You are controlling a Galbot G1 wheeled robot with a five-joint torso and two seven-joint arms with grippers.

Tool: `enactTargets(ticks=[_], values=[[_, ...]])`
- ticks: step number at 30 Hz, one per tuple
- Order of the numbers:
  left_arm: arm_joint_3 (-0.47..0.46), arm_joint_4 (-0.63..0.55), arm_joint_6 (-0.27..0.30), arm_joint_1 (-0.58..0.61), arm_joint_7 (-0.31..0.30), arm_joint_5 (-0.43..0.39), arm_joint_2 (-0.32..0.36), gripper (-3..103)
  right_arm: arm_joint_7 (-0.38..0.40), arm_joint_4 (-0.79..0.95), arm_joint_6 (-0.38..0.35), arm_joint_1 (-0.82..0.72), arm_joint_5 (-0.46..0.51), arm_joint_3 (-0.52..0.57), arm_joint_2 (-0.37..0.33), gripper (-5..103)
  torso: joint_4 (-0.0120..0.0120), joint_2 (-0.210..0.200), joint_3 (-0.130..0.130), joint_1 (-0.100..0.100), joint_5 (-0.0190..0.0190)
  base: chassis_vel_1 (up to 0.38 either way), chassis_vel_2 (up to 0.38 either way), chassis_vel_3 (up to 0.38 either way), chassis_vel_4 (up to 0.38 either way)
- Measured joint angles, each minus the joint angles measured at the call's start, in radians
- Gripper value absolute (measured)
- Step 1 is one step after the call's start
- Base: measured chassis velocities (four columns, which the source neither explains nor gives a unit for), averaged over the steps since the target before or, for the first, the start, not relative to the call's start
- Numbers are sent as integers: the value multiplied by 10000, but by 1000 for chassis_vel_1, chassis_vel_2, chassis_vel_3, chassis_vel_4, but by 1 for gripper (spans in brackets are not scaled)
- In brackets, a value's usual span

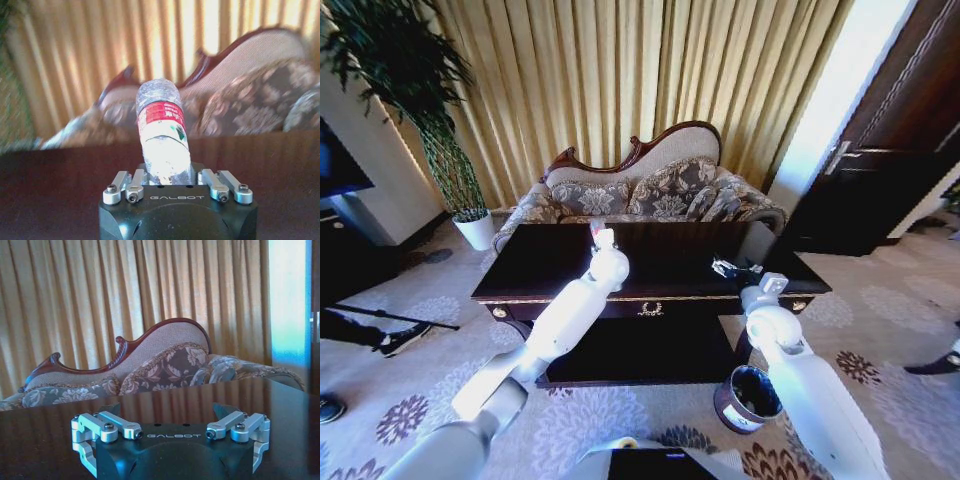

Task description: Move to the front of the table and place the trash on the table into the trash bin.

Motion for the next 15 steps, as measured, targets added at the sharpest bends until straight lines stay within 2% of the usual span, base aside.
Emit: enactTargets(ticks=[2,3,5,6,7,8,9,10,12,13,14,15], values=[[13,-57,-562,46,1408,668,464,34,1,47,-8,75,108,-61,-68,100,-2,0,0,0,0,0,0,0,0],[13,-57,-562,46,1408,668,464,34,1,47,-8,75,108,-61,-68,100,-2,0,0,0,0,0,0,0,0],[26,-130,-1232,103,2841,1494,1002,32,2,99,-12,146,330,-90,-141,100,0,0,0,0,0,0,0,0,0],[26,-147,-1639,134,3535,1941,1279,32,3,144,-19,187,503,-95,-167,100,1,0,0,0,0,0,0,0,0],[20,-145,-2400,164,4615,2785,1686,31,4,265,-50,278,957,-101,-202,100,2,0,0,0,-2,0,0,0,0],[8,-127,-2921,169,5403,3424,1943,31,5,353,-93,345,1299,-106,-205,100,3,0,0,0,-1,0,0,0,0],[8,-127,-2921,169,5403,3424,1943,31,5,353,-93,345,1299,-106,-205,100,3,0,0,0,-1,0,0,0,0],[0,-70,-3655,171,6370,4234,2241,29,5,525,-193,477,1990,-127,-198,100,6,0,0,0,-2,0,0,0,0],[88,30,-4809,155,7174,5270,2573,26,8,758,-324,693,2971,-183,-163,100,4,0,0,1,-3,0,0,0,0],[167,55,-5337,128,7409,5675,2713,25,9,889,-398,826,3508,-223,-157,100,2,0,0,0,-3,0,0,0,0],[167,55,-5337,128,7409,5675,2713,25,9,889,-398,826,3508,-223,-157,100,2,0,0,0,-3,0,0,0,0],[241,78,-5833,93,7592,6065,2853,25,10,992,-458,937,3962,-259,-166,100,-1,0,0,1,-2,0,0,0,0]])
